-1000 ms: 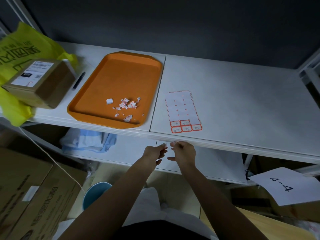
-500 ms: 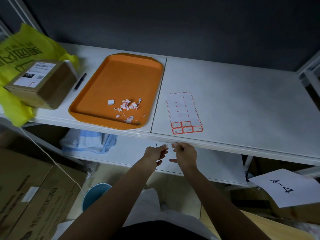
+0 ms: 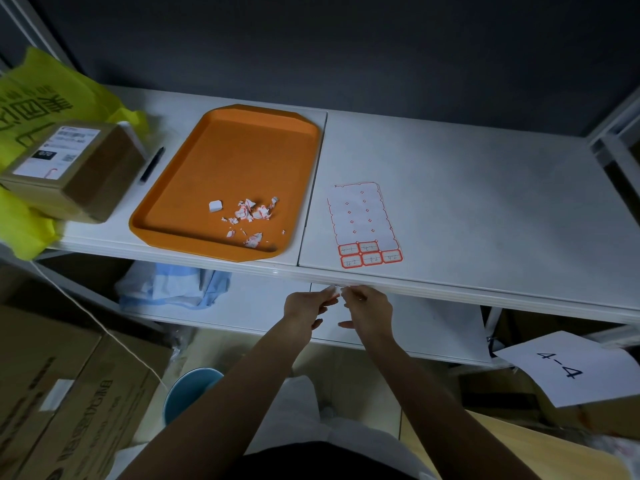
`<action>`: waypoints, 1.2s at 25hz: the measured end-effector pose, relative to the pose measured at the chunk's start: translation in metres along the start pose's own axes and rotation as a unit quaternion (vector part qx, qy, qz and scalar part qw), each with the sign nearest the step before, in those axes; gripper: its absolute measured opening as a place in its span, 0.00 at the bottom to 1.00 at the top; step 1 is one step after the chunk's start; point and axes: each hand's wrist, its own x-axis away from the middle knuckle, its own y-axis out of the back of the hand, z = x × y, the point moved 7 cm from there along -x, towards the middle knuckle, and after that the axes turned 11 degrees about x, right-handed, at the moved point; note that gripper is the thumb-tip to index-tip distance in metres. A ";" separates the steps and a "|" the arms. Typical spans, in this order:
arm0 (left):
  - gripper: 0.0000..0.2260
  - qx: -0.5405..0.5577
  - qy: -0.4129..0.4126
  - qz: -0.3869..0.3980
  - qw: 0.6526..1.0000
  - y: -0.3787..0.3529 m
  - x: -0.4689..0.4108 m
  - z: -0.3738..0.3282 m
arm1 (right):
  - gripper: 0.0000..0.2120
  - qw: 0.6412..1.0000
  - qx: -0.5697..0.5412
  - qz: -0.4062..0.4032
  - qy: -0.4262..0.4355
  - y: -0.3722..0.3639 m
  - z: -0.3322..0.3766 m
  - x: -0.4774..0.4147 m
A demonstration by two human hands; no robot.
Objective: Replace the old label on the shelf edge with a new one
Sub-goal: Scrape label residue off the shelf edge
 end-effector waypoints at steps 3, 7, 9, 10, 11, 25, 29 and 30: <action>0.14 0.002 0.001 0.005 1.000 -0.001 -0.002 0.001 | 0.03 0.997 -0.068 -0.026 -0.029 0.005 -0.002 0.003; 0.13 0.001 0.003 0.005 1.000 0.000 -0.002 0.000 | 0.08 0.981 -0.162 -0.037 -0.099 0.002 -0.005 0.004; 0.13 -0.002 0.003 0.005 1.000 0.001 -0.002 0.001 | 0.08 0.969 -0.209 -0.040 -0.128 0.001 -0.007 0.004; 0.13 -0.002 0.002 0.005 1.000 0.001 -0.002 0.001 | 0.07 0.968 -0.211 -0.038 -0.129 0.001 -0.008 0.004; 0.12 -0.003 -0.001 0.003 1.000 0.002 -0.002 0.001 | 0.07 0.972 -0.199 -0.032 -0.124 0.001 -0.009 0.003; 0.13 -0.044 -0.005 -0.030 0.999 0.004 -0.005 0.008 | 0.06 0.995 0.093 0.001 0.040 -0.005 -0.006 0.009; 0.10 -0.022 0.010 -0.024 0.999 0.008 -0.002 0.012 | 0.05 0.997 0.067 0.014 0.031 0.003 -0.013 -0.004; 0.10 -0.020 0.013 -0.023 0.999 0.009 -0.002 0.012 | 0.06 0.997 0.064 0.000 0.034 0.006 -0.013 -0.006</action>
